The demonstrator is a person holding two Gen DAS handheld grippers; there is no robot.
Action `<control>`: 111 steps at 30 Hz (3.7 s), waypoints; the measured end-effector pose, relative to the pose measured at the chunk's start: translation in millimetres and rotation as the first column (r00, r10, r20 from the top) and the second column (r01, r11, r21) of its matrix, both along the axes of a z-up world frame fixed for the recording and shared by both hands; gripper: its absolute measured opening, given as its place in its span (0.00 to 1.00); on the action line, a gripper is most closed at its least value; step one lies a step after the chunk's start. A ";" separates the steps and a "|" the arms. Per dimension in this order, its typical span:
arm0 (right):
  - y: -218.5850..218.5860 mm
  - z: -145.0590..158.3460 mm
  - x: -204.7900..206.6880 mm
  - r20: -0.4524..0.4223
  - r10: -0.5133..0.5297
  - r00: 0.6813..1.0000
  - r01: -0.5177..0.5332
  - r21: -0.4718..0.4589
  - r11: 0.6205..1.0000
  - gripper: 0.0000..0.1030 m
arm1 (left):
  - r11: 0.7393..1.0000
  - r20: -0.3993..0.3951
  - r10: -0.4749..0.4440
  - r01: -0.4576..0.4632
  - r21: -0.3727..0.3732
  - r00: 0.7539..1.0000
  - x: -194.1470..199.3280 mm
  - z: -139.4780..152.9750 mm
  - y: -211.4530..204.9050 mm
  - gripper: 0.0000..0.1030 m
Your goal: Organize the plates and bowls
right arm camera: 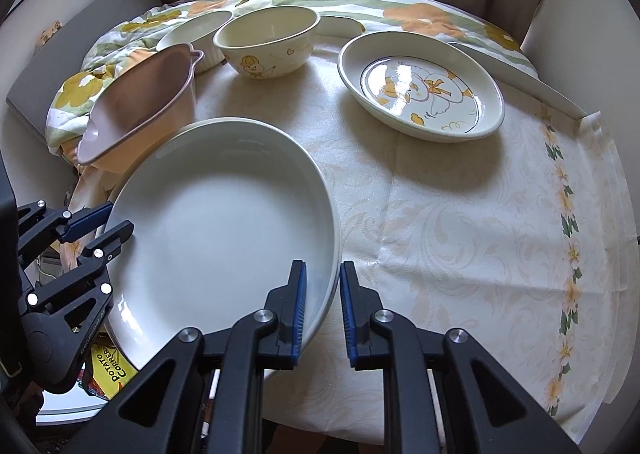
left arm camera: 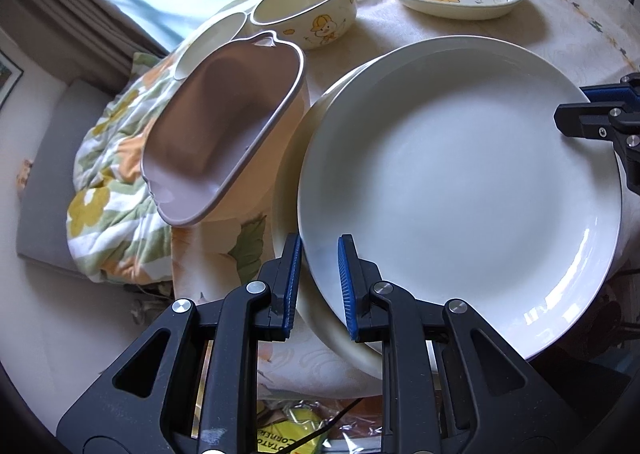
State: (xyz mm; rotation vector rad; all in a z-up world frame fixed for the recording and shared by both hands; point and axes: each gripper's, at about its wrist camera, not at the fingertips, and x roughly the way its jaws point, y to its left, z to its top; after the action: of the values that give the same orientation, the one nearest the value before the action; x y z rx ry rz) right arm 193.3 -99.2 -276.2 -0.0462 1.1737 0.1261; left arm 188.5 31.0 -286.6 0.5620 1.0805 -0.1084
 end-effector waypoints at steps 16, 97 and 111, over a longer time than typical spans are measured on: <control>5.8 -2.0 3.3 0.005 0.006 1.000 -0.005 -0.032 0.999 0.15 | 0.993 0.036 -0.044 0.040 0.114 0.998 -7.1 -5.0 -12.4 0.16; -201.5 -7.3 209.6 -0.009 0.214 0.977 -0.195 0.377 0.905 0.12 | 0.724 -0.273 0.351 -0.444 -0.528 0.896 184.4 4.8 -108.9 0.17; -151.6 79.0 118.3 0.116 0.101 0.988 -0.136 0.346 0.928 0.12 | 0.738 -0.145 0.231 -0.271 -0.618 0.962 115.7 99.0 -43.8 0.17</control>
State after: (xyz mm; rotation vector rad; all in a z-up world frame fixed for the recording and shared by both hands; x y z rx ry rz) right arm 311.6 -250.8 -197.2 0.1932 1.0374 0.4370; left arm 304.3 -12.8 -187.6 -0.2086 1.0873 -0.2431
